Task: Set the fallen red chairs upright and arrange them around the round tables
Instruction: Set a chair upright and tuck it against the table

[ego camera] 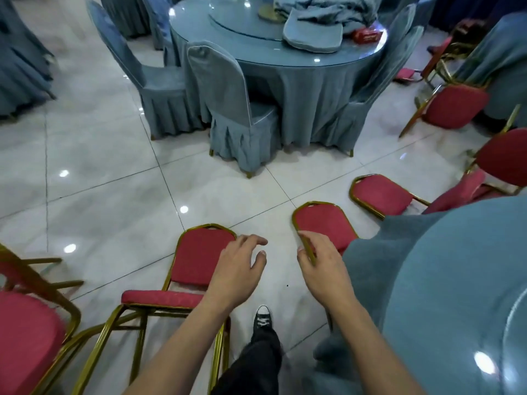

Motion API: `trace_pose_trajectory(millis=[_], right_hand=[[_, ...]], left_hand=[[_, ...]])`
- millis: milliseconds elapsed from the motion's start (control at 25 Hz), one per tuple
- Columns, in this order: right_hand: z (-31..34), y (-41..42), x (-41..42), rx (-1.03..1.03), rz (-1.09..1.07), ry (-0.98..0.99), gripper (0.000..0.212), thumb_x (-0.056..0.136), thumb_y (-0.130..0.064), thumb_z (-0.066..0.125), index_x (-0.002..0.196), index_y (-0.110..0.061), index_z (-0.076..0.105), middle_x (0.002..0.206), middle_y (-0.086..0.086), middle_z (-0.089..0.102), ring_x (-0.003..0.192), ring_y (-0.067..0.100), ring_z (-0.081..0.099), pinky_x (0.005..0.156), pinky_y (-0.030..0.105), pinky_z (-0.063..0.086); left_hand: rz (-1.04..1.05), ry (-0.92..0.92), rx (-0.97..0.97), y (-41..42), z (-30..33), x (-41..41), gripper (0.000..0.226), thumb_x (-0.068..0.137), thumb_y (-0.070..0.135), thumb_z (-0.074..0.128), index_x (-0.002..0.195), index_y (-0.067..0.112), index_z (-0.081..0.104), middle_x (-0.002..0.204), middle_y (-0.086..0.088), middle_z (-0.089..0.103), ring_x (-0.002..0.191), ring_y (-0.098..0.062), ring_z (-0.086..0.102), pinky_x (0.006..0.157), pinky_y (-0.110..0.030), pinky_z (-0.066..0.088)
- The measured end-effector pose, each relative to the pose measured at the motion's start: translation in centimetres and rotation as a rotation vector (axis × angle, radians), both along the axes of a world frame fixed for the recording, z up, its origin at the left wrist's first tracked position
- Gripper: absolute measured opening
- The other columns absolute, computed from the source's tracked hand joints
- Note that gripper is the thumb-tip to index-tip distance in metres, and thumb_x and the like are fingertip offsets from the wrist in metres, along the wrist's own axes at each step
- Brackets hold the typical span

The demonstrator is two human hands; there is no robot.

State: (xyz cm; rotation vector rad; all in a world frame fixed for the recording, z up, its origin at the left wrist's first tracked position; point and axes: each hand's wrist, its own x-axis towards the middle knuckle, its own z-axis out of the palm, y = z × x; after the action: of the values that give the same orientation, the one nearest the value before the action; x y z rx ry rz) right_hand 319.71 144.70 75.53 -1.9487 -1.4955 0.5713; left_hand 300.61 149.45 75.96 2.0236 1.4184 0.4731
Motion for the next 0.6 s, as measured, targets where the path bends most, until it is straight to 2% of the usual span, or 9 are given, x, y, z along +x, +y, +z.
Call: trace_pose_trajectory(millis=[160, 280, 480, 600], right_hand=[[0.2, 11.5, 1.1, -0.015, 0.137, -0.016, 0.036, 0.099, -0.023, 0.055, 0.135, -0.024, 0.057, 0.134, -0.008, 0.056, 0.125, 0.010, 0.050, 0.107, 0.028, 0.039], [1.2, 20.9, 0.6, -0.009, 0.242, -0.014, 0.035, 0.099, -0.024, 0.055, 0.135, -0.027, 0.057, 0.133, -0.011, 0.056, 0.123, 0.008, 0.051, 0.101, 0.023, 0.038], [2.9, 33.9, -2.9, 0.032, 0.379, 0.011, 0.034, 0.100, -0.028, 0.054, 0.134, -0.030, 0.056, 0.132, -0.013, 0.056, 0.122, 0.007, 0.051, 0.103, 0.027, 0.042], [3.6, 41.2, -5.8, 0.052, 0.496, 0.016, 0.033, 0.100, -0.029, 0.053, 0.133, -0.032, 0.056, 0.130, -0.015, 0.055, 0.120, 0.006, 0.051, 0.100, 0.024, 0.040]], left_hand=[[0.103, -0.026, -0.008, 9.1, -0.1, 1.2, 0.027, 0.101, 0.030, 0.047, 0.126, 0.031, 0.058, 0.126, 0.011, 0.055, 0.121, -0.012, 0.047, 0.107, -0.034, 0.037], [0.157, -0.038, -0.018, 16.1, 0.8, 1.0, 0.028, 0.101, 0.032, 0.047, 0.126, 0.030, 0.057, 0.126, 0.009, 0.057, 0.121, -0.013, 0.049, 0.105, -0.035, 0.039], [0.343, -0.045, 0.026, 25.7, 3.1, -2.3, 0.027, 0.101, 0.029, 0.047, 0.126, 0.029, 0.058, 0.126, 0.009, 0.058, 0.119, -0.014, 0.049, 0.105, -0.035, 0.038], [0.476, -0.042, 0.045, 30.1, 3.9, -5.1, 0.027, 0.102, 0.029, 0.047, 0.126, 0.029, 0.058, 0.127, 0.010, 0.058, 0.119, -0.013, 0.049, 0.105, -0.032, 0.037]])
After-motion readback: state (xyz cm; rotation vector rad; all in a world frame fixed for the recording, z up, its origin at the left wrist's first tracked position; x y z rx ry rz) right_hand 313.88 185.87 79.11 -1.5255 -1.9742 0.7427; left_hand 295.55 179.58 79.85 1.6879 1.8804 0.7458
